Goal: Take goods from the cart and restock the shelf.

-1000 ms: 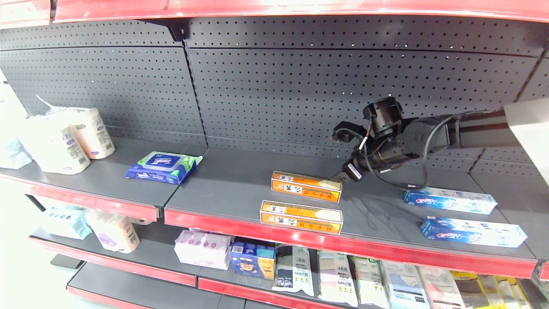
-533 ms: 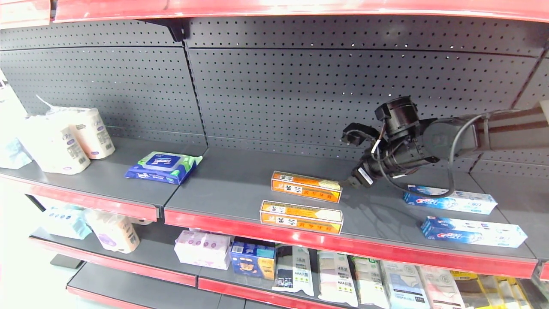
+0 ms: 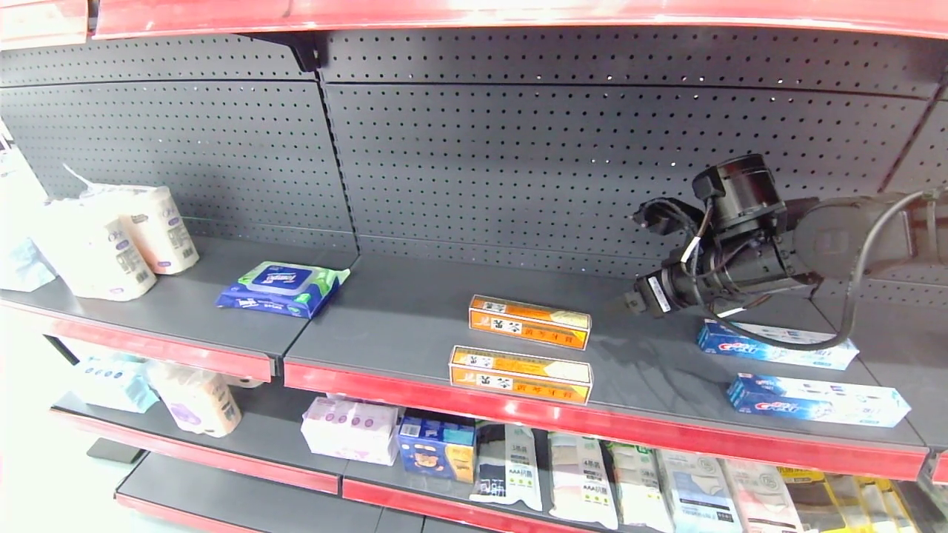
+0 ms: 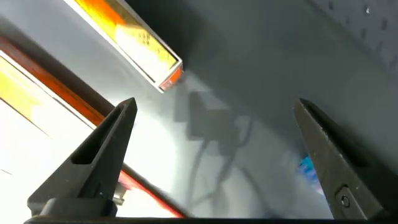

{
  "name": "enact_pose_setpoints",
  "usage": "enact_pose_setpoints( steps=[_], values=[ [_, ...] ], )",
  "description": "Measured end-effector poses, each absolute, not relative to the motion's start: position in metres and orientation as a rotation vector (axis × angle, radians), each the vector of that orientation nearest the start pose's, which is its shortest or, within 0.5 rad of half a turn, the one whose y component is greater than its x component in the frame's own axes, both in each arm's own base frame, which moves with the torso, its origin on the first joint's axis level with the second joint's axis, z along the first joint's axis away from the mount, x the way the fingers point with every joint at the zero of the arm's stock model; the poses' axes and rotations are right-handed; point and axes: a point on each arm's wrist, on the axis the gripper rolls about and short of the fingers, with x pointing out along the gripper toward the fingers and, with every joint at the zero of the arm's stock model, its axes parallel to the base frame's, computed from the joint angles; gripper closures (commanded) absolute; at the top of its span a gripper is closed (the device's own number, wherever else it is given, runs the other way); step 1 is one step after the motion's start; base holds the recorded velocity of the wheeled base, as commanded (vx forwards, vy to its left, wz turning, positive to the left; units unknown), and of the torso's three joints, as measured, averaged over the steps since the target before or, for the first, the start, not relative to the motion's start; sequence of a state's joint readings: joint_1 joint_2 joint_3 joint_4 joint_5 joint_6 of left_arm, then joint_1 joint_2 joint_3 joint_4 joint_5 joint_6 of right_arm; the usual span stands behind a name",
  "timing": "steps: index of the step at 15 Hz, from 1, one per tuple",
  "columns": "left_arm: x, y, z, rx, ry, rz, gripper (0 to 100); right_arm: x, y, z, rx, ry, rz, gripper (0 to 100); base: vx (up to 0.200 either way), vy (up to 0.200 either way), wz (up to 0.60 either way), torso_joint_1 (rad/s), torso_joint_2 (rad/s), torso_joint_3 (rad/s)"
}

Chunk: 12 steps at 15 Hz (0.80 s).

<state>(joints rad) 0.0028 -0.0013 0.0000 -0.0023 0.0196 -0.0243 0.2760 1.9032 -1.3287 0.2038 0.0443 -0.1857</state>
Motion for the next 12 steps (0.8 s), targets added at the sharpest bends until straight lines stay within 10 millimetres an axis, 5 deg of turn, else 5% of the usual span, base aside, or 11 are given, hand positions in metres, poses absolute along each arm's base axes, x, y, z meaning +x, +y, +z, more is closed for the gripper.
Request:
enact_pose_setpoints(
  steps=[12],
  values=[
    [-0.023,0.0,0.076,-0.024,-0.004,0.022,0,0.342,0.099,0.16,-0.272,0.672,0.303,0,0.0,0.0,0.0,0.0,0.0,0.0]
  ],
)
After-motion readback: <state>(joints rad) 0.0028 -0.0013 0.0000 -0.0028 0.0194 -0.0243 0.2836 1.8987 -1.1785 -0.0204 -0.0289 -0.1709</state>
